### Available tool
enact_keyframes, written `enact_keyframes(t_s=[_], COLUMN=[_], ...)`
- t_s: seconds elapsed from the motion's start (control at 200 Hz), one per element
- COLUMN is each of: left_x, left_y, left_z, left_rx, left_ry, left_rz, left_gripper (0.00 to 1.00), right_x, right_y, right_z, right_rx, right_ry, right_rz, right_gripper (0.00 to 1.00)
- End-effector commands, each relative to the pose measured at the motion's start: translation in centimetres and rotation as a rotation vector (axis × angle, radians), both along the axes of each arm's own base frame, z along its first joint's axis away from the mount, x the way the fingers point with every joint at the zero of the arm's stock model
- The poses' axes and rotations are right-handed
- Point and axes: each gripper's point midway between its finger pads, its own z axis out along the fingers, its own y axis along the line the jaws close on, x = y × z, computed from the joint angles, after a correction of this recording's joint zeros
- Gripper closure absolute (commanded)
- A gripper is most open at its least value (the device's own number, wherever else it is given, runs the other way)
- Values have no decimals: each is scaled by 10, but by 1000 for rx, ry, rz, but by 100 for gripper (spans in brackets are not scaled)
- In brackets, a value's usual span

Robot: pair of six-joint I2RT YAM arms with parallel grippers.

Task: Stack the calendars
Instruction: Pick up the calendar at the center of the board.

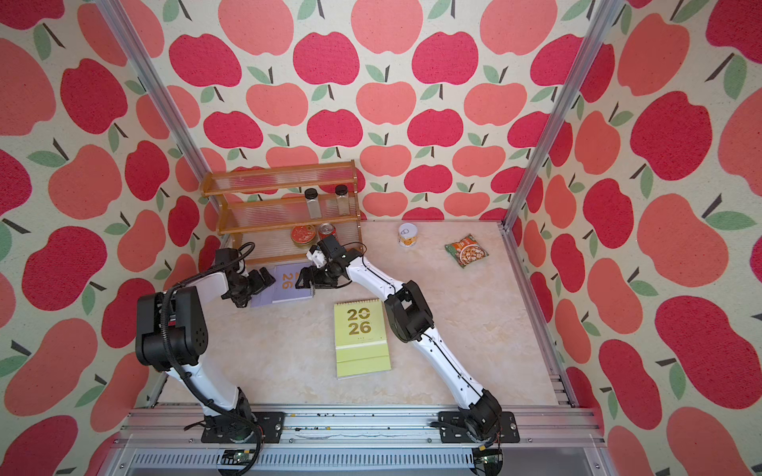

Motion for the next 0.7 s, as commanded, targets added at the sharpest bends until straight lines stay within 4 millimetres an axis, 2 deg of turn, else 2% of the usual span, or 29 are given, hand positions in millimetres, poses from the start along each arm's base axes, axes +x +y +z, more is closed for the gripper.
enact_keyframes(t_s=[0.0, 0.23, 0.345, 0.435, 0.535, 0.695], left_x=[-25, -56, -88, -110, -122, -125], left_y=[-37, -58, -71, -77, -78, -80], left_z=[-2, 5, -3, 2, 21, 58], left_rx=[-76, -96, -96, -93, -85, -85], left_ry=[62, 59, 99, 101, 66, -20], left_rz=[-65, -86, -113, -119, -104, -93], left_gripper=[0, 0, 0, 0, 0, 0], right_x=[-14, -20, -21, -23, -21, -20], right_y=[15, 17, 19, 18, 17, 17], right_z=[7, 14, 13, 10, 10, 12], right_rx=[59, 88, 100, 95, 90, 94], right_ry=[3, -6, -5, -9, -20, -30], right_rz=[68, 111, 126, 139, 139, 141], right_gripper=[15, 15, 15, 15, 15, 15])
